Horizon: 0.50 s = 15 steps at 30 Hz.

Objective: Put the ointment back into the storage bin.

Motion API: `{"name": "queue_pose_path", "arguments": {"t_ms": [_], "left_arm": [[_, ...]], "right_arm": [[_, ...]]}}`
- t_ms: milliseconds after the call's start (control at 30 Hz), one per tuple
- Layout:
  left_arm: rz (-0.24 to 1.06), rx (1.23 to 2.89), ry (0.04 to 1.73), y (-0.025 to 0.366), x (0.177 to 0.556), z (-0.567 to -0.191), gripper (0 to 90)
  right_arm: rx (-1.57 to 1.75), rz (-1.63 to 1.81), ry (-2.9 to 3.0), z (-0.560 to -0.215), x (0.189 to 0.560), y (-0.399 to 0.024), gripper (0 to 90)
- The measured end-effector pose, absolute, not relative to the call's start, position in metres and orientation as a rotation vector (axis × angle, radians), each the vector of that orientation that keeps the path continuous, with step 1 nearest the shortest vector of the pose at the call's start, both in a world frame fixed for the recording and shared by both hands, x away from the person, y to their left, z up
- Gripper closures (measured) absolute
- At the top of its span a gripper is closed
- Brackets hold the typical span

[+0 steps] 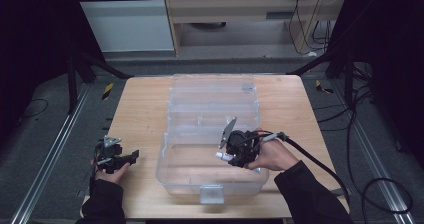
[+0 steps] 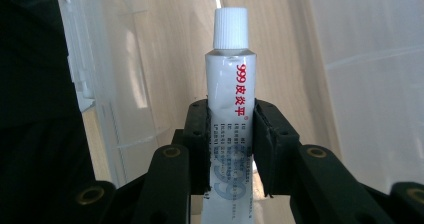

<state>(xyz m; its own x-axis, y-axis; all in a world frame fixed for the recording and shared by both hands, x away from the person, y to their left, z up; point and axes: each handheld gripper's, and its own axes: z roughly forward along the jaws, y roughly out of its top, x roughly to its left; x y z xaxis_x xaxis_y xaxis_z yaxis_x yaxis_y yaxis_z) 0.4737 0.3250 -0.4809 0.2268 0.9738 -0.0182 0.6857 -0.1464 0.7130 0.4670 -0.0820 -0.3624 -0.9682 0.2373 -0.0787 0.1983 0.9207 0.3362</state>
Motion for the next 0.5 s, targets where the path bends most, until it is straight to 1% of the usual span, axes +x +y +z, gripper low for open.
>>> {"name": "queue_pose_path", "arguments": {"t_ms": [500], "left_arm": [[0.618, 1.906, 1.522, 0.325, 0.474, -0.481, 31.5]], "right_arm": [[0.206, 0.424, 3.048, -0.398, 0.474, -0.075, 69.7]]}}
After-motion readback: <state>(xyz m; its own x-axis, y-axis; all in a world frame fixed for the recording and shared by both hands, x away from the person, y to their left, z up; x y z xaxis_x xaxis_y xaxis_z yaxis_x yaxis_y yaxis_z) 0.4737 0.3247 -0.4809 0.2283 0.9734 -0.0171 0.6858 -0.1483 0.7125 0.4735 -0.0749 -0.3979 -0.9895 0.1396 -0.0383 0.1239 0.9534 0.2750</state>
